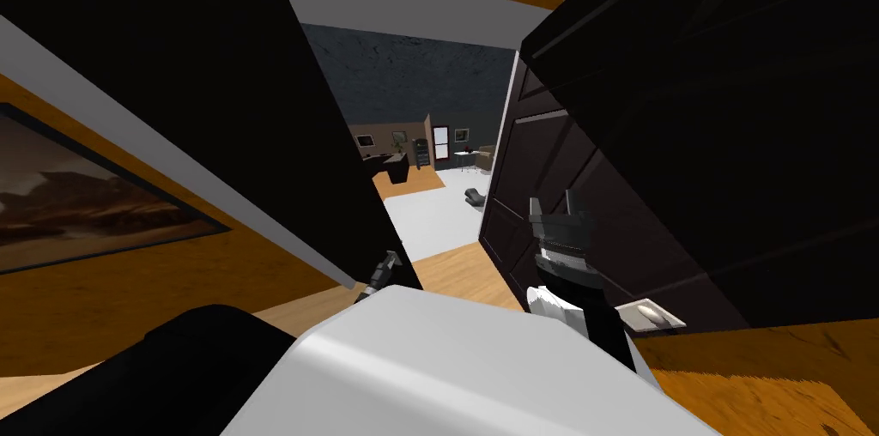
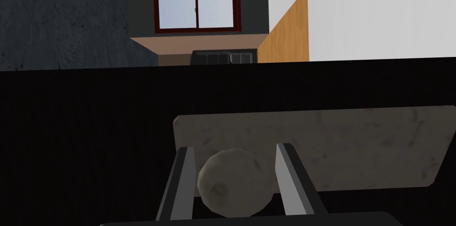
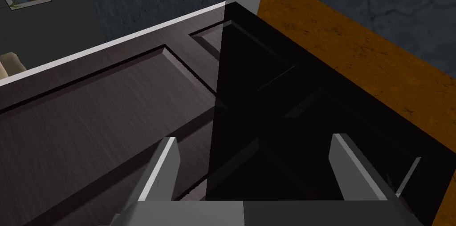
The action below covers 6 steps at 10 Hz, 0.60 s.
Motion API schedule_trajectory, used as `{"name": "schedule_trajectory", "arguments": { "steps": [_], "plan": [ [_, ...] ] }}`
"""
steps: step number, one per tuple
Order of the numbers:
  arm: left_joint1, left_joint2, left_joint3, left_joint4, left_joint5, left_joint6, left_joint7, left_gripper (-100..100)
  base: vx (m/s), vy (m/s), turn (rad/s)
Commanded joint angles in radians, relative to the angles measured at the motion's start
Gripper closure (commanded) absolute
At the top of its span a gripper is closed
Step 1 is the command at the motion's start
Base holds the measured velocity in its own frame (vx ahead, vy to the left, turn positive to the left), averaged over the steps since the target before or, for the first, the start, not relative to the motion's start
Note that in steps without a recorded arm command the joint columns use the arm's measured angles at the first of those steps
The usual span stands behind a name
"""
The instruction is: Pull the door open
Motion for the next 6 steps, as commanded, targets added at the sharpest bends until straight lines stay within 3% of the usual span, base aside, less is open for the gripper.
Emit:
{"name": "schedule_trajectory", "arguments": {
  "steps": [1,4,5,6],
  "plan": [
    [-0.028,-0.004,-0.001,0.025,0.007,0.006,-0.009,100,-0.222,0.052,-0.147],
    [-0.101,-0.014,-0.004,0.079,0.029,0.029,-0.030,100,-0.237,0.055,-0.158],
    [-0.101,-0.014,-0.004,0.079,0.029,0.029,-0.030,100,-0.131,0.042,-0.058],
    [-0.125,-0.017,-0.005,0.097,0.036,0.036,-0.037,100,-0.111,0.044,-0.097]
  ]
}}
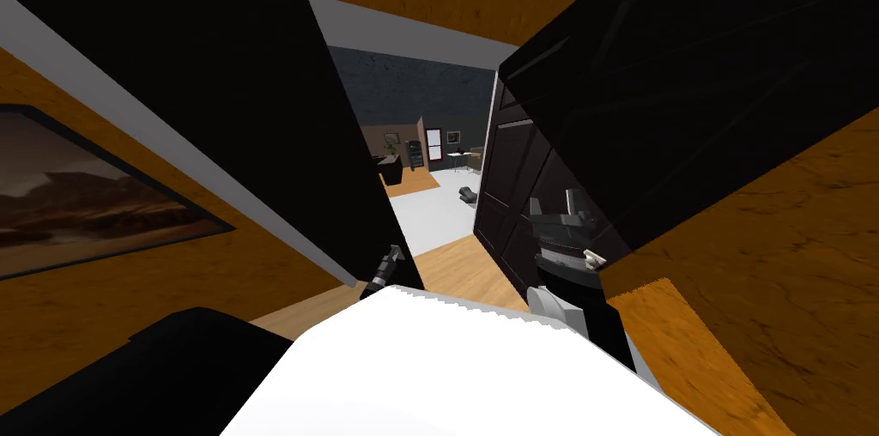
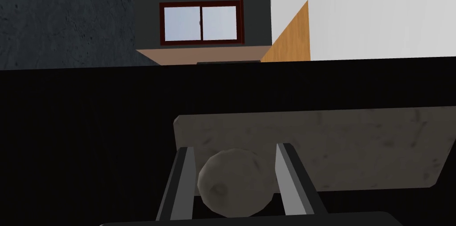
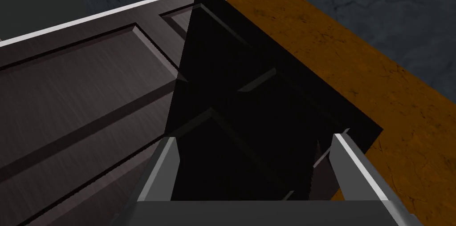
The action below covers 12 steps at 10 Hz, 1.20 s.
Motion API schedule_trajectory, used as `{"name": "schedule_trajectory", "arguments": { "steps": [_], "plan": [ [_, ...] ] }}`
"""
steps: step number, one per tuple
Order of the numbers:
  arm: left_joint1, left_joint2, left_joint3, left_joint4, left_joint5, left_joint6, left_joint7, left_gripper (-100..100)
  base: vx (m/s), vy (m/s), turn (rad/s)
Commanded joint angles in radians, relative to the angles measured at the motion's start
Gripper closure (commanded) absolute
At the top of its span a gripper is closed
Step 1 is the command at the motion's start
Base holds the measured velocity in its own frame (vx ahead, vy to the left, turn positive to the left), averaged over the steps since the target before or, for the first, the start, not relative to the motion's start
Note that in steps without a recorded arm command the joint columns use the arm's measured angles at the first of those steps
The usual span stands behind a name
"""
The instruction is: Pull the door open
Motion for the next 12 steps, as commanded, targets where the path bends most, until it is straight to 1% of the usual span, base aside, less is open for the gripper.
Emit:
{"name": "schedule_trajectory", "arguments": {
  "steps": [1,6,8,9,12],
  "plan": [
    [-0.038,-0.004,0.001,0.030,0.012,0.008,-0.011,100,-0.160,0.049,-0.191],
    [-0.165,-0.021,-0.005,0.124,0.050,0.047,-0.047,100,-0.208,0.077,-0.173],
    [-0.210,-0.027,-0.007,0.158,0.063,0.061,-0.060,100,-0.222,0.059,-0.154],
    [-0.240,-0.031,-0.009,0.180,0.072,0.070,-0.069,100,-0.241,0.057,-0.174],
    [-0.290,-0.038,-0.011,0.217,0.087,0.085,-0.083,100,-0.223,0.069,-0.109]
  ]
}}
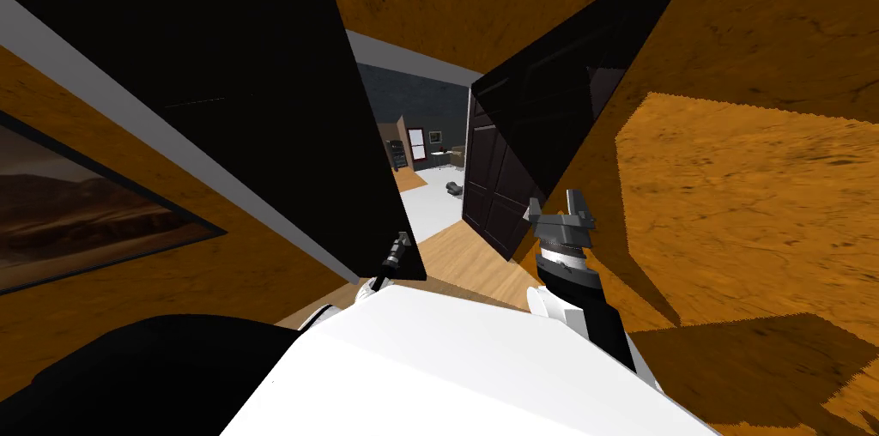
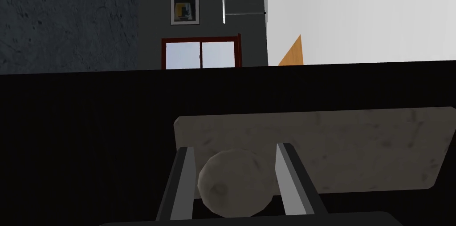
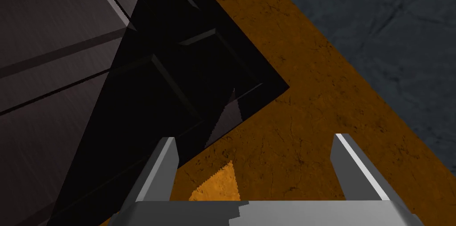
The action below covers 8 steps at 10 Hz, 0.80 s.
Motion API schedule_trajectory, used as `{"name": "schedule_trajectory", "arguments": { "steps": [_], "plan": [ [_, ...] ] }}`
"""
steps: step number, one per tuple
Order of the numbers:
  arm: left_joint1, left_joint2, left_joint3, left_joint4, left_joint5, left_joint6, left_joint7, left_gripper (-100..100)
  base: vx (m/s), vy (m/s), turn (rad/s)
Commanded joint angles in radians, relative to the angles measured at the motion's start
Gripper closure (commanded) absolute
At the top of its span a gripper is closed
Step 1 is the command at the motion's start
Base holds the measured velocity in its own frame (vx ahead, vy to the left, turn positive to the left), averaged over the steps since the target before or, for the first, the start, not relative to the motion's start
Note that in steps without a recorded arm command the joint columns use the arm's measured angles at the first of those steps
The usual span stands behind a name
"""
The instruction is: Pull the door open
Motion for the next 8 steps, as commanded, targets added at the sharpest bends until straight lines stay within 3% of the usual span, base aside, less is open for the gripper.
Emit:
{"name": "schedule_trajectory", "arguments": {
  "steps": [1,5,8],
  "plan": [
    [-0.025,0.000,0.001,0.023,0.008,0.004,-0.006,100,-0.215,0.039,-0.076],
    [-0.007,-0.004,0.001,-0.001,0.005,0.015,-0.008,100,-0.154,0.045,-0.116],
    [0.000,-0.003,0.005,-0.011,0.007,0.018,-0.010,100,-0.206,0.074,-0.222]
  ]
}}
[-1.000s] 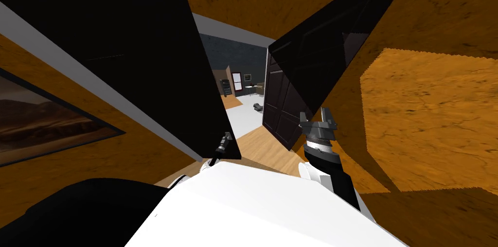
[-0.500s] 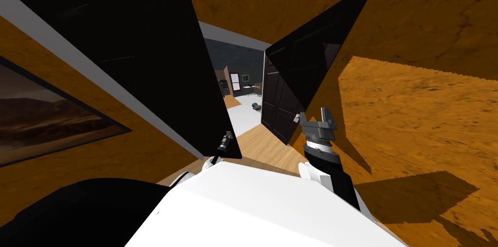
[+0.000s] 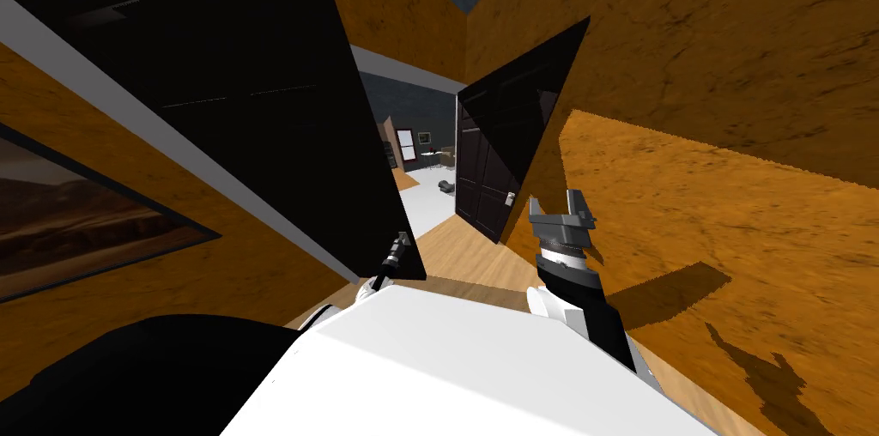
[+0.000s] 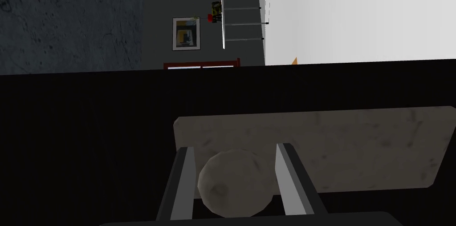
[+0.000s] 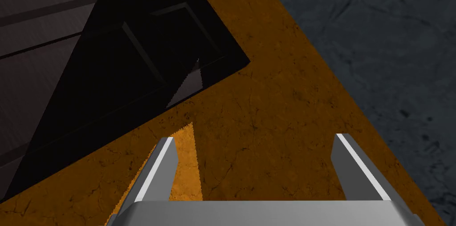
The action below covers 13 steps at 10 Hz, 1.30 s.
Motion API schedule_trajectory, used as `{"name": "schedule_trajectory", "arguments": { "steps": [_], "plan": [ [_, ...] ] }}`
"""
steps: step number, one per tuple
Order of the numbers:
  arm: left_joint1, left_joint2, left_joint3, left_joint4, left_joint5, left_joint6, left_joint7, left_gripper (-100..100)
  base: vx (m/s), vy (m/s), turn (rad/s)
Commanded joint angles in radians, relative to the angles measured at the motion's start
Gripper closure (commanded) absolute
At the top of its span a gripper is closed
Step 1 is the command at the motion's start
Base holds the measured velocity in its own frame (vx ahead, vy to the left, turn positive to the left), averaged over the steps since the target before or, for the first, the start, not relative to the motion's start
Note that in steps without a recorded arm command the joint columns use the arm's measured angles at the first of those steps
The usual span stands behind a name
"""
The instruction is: Pull the door open
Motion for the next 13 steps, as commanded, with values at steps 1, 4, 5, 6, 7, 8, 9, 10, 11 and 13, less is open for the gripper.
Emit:
{"name": "schedule_trajectory", "arguments": {
  "steps": [1,4,5,6,7,8,9,10,11,13],
  "plan": [
    [0.005,-0.002,0.000,-0.008,0.000,0.002,-0.001,100,-0.206,0.089,-0.191],
    [0.011,-0.002,0.003,-0.018,0.001,0.005,-0.003,100,-0.227,0.090,-0.185],
    [0.012,-0.002,0.004,-0.020,0.002,0.005,-0.003,100,-0.186,0.074,-0.152],
    [0.014,-0.001,0.005,-0.021,0.002,0.006,-0.004,100,-0.193,0.060,-0.108],
    [0.010,-0.006,0.001,-0.019,0.000,0.007,-0.004,100,-0.086,0.018,-0.037],
    [0.013,-0.004,-0.010,-0.019,0.007,0.006,-0.004,100,-0.130,0.031,-0.127],
    [0.014,-0.002,-0.012,-0.020,0.009,0.006,-0.004,100,-0.198,0.044,-0.131],
    [0.015,0.001,-0.019,-0.021,0.015,0.004,-0.005,100,-0.230,0.058,-0.152],
    [0.017,0.005,-0.026,-0.023,0.021,0.003,-0.005,100,-0.225,0.057,-0.170],
    [0.020,0.012,-0.041,-0.026,0.035,-0.001,-0.005,100,-0.196,0.079,-0.175]
  ]
}}
